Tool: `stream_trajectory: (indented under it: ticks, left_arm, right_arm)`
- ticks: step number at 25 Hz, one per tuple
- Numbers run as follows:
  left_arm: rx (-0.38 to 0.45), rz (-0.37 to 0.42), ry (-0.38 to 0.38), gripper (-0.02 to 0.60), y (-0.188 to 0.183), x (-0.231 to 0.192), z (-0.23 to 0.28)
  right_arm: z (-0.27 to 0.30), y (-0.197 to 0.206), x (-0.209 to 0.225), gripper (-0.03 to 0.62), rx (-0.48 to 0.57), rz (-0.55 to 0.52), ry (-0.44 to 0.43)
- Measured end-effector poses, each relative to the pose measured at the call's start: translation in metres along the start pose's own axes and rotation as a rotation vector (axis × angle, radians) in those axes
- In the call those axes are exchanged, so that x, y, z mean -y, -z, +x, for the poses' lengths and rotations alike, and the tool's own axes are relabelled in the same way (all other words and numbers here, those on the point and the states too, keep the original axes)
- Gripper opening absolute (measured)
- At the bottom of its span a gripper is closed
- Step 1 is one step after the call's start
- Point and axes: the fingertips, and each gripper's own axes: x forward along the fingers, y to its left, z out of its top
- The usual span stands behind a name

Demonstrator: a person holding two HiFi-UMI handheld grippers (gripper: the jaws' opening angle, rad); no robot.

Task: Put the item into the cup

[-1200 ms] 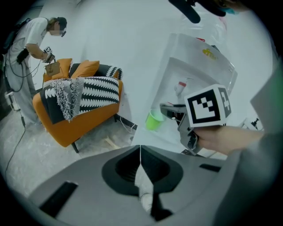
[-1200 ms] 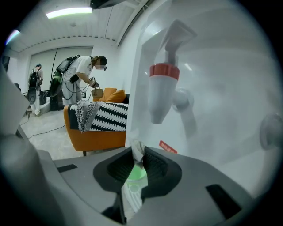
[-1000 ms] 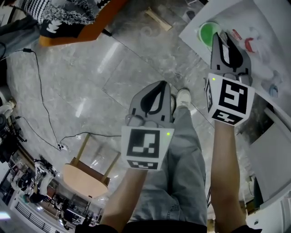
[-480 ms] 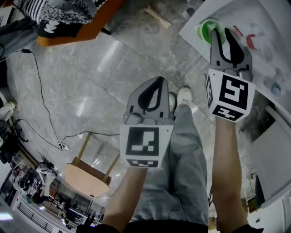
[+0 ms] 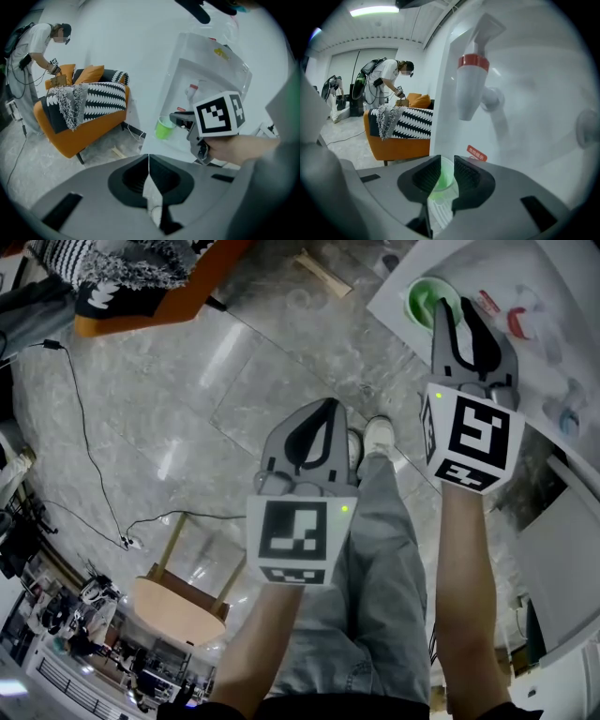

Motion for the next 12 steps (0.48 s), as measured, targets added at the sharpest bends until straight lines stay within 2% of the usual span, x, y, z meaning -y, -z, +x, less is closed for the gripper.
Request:
stream_trajectory:
  ticks: [12]
  left_arm:
    - [0.021, 0.014, 0.012, 0.014, 0.005, 0.007, -0.017]
  right_arm:
    - [-0.04, -0.007, 0.002, 0.034, 0.045, 0.061, 0.038]
